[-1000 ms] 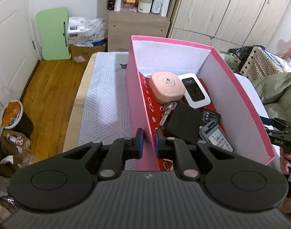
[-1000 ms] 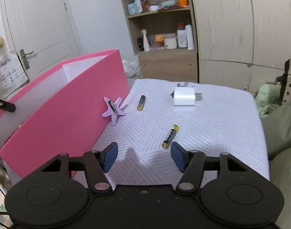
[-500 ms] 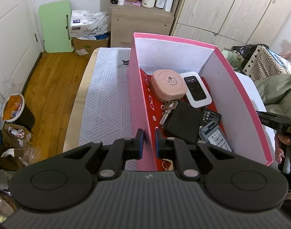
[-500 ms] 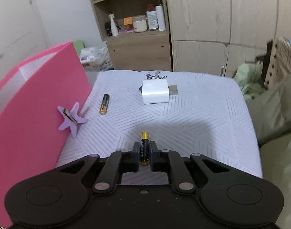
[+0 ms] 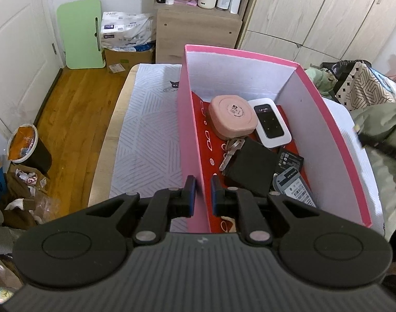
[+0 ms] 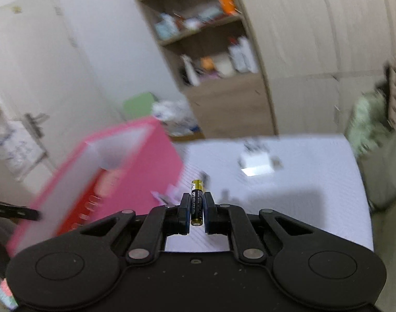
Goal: Organize rigid objects
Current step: 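Carry the AA battery into the box and release it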
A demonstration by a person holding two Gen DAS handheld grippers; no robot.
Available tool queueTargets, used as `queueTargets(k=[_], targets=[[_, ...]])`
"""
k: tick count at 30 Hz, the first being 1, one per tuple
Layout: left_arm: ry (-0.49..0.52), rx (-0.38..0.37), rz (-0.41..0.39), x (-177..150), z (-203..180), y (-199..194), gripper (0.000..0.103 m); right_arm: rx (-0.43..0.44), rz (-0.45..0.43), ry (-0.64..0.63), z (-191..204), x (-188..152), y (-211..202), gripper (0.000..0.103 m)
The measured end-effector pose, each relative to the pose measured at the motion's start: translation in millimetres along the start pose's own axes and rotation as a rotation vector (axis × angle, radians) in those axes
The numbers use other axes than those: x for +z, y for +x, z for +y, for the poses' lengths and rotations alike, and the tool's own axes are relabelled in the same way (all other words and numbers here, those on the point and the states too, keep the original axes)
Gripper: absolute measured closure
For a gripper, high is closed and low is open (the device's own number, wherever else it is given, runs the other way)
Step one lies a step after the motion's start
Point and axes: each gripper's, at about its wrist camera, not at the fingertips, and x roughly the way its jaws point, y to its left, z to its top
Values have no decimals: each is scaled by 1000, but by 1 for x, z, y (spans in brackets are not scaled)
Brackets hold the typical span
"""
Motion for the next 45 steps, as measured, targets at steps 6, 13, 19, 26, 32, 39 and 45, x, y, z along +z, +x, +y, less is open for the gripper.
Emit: queueTargets(k=[6, 13, 19, 26, 32, 39, 45], targets=[[8, 1, 0, 1, -3, 0, 92, 219, 1, -153, 55, 28, -3, 91], [3, -12, -24, 1, -2, -4, 92, 228, 108, -409, 109, 35, 37, 91], [-9, -13, -29, 0, 2, -4, 92, 179, 199, -530, 127, 33, 74, 91], [-1, 8, -11, 3, -2, -1, 92, 121, 305, -695, 148, 26, 109, 91], [-5, 14, 5, 5, -3, 1, 92, 157, 271, -633, 139, 35, 105, 90], [-19, 32, 13, 8, -6, 4, 92, 249, 164, -436, 102, 59, 62, 89], [-42, 27, 13, 8, -3, 4, 92, 130, 43, -329, 58, 59, 17, 82]])
